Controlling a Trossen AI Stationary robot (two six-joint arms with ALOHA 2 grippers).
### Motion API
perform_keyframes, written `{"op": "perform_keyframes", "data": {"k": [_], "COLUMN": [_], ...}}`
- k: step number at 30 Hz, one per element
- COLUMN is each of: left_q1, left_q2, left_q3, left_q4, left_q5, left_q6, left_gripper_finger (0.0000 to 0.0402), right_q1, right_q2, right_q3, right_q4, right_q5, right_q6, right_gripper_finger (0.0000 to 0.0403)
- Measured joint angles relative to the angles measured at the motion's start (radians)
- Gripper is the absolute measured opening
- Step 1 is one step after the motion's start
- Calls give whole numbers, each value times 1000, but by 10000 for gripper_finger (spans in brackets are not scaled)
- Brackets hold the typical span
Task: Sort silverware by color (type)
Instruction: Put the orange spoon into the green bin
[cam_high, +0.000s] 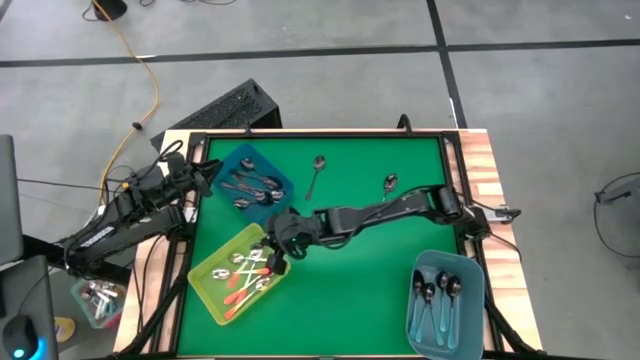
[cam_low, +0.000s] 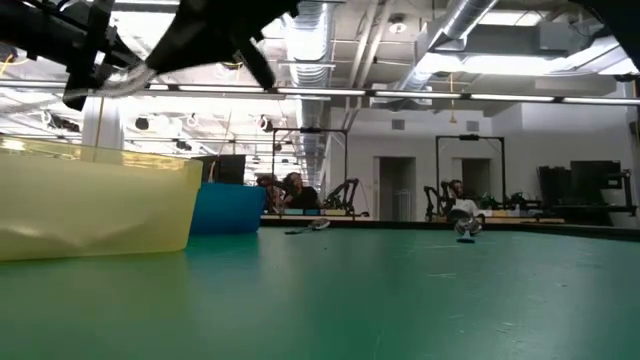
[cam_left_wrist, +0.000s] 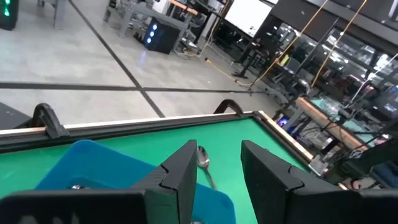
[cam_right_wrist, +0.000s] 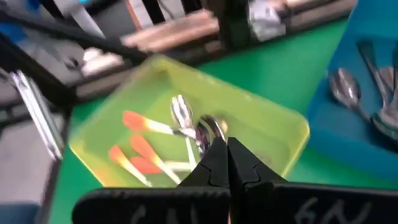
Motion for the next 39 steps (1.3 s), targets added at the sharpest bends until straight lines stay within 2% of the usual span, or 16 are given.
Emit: {"op": "perform_keyframes", "data": {"k": [4, 16, 26, 32, 39], "left_q1": [1, 0, 1, 0, 0], "left_q2": [0, 0, 0, 0, 0], "left_q3": [0, 0, 0, 0, 0], "left_q4": [-2, -3, -2, -2, -2], "left_q5": [-1, 0, 0, 0, 0], "left_q6": [-1, -1, -1, -1, -6], "left_gripper_finger": [110, 110, 110, 110, 110], "right_q1": [1, 4, -2, -3, -29], "right_q2": [25, 36, 37, 36, 37], "right_q3": [17, 21, -4, -103, -234], "right_q4": [-17, 73, 149, 377, 632], "right_q5": [-6, -33, -33, -38, -143], "right_q6": [1, -2, -99, -125, -62], "right_gripper_finger": [0, 0, 0, 0, 0]}}
